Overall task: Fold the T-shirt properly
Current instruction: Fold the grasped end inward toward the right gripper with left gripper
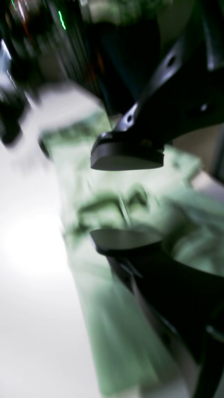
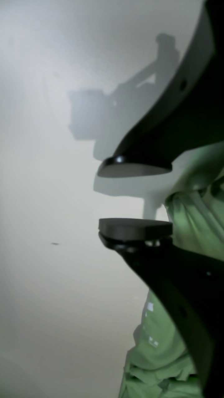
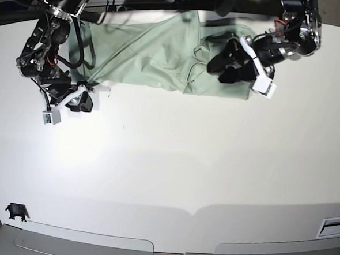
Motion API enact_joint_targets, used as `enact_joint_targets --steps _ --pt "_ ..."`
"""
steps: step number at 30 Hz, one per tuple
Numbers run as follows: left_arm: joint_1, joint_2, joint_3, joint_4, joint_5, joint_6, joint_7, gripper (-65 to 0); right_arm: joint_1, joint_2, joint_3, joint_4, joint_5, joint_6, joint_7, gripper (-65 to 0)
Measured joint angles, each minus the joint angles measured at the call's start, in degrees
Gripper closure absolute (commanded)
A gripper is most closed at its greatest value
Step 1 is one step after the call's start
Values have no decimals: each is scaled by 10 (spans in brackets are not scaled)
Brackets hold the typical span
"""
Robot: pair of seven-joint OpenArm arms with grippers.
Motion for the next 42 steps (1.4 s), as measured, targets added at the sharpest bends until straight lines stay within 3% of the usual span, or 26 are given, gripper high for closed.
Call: enact_joint_targets --steps 5,9,13,19,22,24,28,32,36,42 --pt "3 -10 0 -32 97 0 -61 -275 0 0 0 0 0 0 2 -206" --pt "4 -11 0 -73 96 0 -101 -131 0 0 0 0 0 0 2 -206" --pt "4 -11 0 -101 96 0 -98 -8 0 0 0 0 0 0 2 -206" --pt "4 -12 0 -119 108 0 -98 0 0 0 0 0 3 0 4 -206" --pt "3 -11 6 -119 189 0 -148 0 0 0 0 0 5 0 4 -206" --pt "4 -12 13 -119 216 0 -154 0 0 0 0 0 5 0 4 -206" --pt "4 -13 44 -119 212 0 -155 0 0 0 0 0 5 0 4 -206" --pt "4 -13 87 -119 176 0 -96 0 0 0 0 0 5 0 4 -206" --pt "4 -13 113 -119 112 0 -36 0 0 0 0 0 7 0 4 -206" --pt "7 -20 112 -116 20 0 10 0 0 0 0 0 6 0 4 -206"
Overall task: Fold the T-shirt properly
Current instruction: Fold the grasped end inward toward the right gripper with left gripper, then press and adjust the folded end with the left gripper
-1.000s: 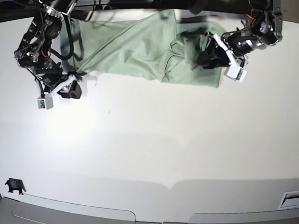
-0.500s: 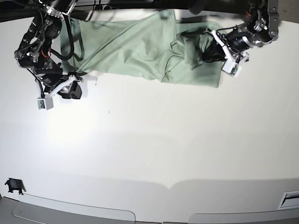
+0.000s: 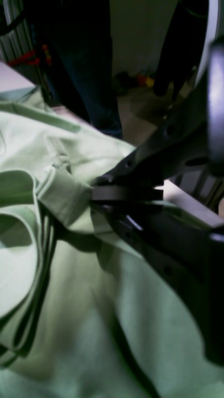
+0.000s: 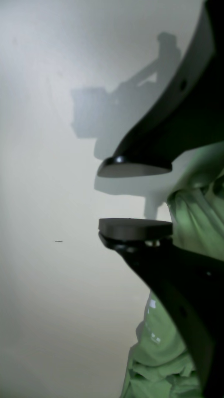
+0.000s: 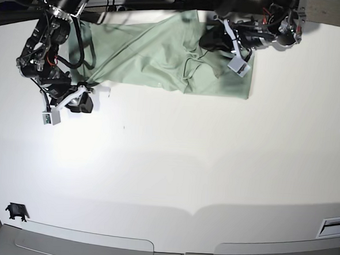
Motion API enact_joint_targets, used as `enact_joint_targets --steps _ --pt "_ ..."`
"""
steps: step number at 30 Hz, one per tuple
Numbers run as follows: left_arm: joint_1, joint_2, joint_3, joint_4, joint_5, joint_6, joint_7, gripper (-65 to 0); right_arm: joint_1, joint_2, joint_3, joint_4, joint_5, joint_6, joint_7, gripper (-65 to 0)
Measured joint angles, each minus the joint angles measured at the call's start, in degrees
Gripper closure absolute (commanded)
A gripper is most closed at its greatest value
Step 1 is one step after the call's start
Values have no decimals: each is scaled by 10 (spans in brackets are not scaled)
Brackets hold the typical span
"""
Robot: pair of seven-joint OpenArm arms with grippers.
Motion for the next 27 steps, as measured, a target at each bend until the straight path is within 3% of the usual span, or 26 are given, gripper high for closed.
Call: enact_joint_targets --steps 2,6,8,10,12,14,17,20,27 --pt "0 -1 0 8 -29 0 45 0 0 0 0 0 0 0 0 -206" --pt "0 -1 0 26 -113 -1 192 0 0 0 0 0 0 0 0 -206" --pt "0 -2 0 39 -121 -1 202 0 0 0 0 0 0 0 0 -206" --pt "0 -13 1 54 -122 -1 145 0 0 0 0 0 0 0 0 -206" --pt "0 -30 0 63 -104 -1 48 0 0 0 0 0 0 0 0 -206" --pt "-2 -35 -1 66 6 -2 -35 0 0 0 0 0 0 0 0 -206" --pt "0 -35 0 64 169 0 -106 0 0 0 0 0 0 0 0 -206" --pt "0 -35 0 64 240 0 -129 0 0 0 0 0 0 0 0 -206" --pt "0 -34 0 64 243 0 -156 0 0 0 0 0 0 0 0 -206"
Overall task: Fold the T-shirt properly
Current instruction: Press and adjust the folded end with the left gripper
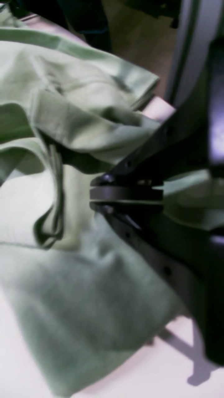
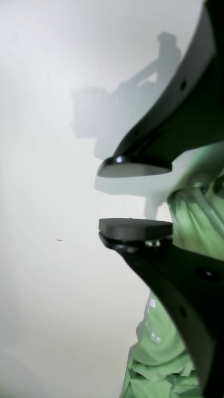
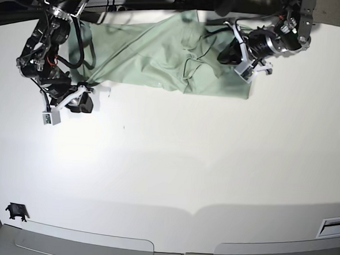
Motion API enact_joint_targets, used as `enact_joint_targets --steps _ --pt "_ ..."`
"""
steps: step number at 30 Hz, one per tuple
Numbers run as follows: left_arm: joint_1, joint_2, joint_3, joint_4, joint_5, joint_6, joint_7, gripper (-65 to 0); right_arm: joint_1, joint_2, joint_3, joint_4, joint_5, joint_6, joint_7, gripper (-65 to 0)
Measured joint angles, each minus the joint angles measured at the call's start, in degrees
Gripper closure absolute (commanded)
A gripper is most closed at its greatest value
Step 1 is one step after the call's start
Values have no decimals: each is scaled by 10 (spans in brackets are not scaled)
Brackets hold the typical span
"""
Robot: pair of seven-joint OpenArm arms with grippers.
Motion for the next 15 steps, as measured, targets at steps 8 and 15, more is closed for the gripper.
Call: enact_joint_targets --steps 8,15 --pt "0 20 16 -11 1 0 4 0 0 0 0 0 0 0 0 -206" --pt "0 19 76 -11 -23 0 75 0 0 0 0 0 0 0 0 -206"
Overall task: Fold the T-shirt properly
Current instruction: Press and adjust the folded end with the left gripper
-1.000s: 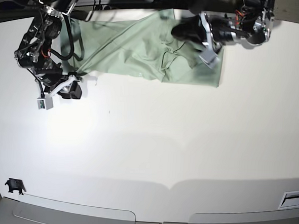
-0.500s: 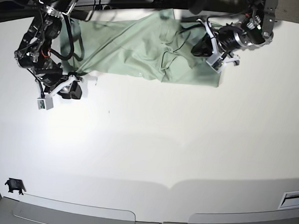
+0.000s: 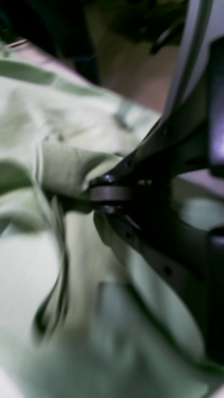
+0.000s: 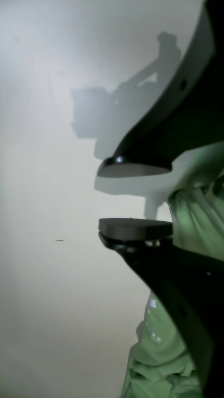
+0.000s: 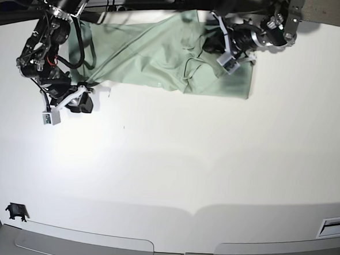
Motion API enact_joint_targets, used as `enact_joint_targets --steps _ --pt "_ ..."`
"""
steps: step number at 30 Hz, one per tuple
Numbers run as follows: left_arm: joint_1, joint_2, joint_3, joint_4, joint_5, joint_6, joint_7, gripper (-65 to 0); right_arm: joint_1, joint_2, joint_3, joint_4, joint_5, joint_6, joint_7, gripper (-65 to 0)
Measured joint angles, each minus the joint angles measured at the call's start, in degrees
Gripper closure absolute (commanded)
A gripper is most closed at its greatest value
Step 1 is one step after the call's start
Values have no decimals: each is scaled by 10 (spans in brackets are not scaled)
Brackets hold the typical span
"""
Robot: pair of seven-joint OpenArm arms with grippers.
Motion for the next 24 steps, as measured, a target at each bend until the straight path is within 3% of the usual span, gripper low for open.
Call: enact_joint_targets --steps 4,6,13,16,18,21,24 --pt "0 0 30 0 -108 0 86 0 0 0 0 0 0 0 0 -206" --pt "0 0 32 1 -153 -1 95 0 0 0 0 0 0 0 0 -206" --pt "-3 -6 -22 26 -162 0 77 0 0 0 0 0 0 0 0 -206" --pt "-3 -6 -73 26 -155 0 41 0 0 0 0 0 1 0 0 -206" --pt "-3 -6 -102 26 -114 0 -2 0 0 0 0 0 0 0 0 -206" --pt "-3 -6 -118 26 -52 88 -41 0 0 0 0 0 0 0 0 -206" --pt "-3 -6 -113 26 -44 110 -53 0 0 0 0 0 0 0 0 -206"
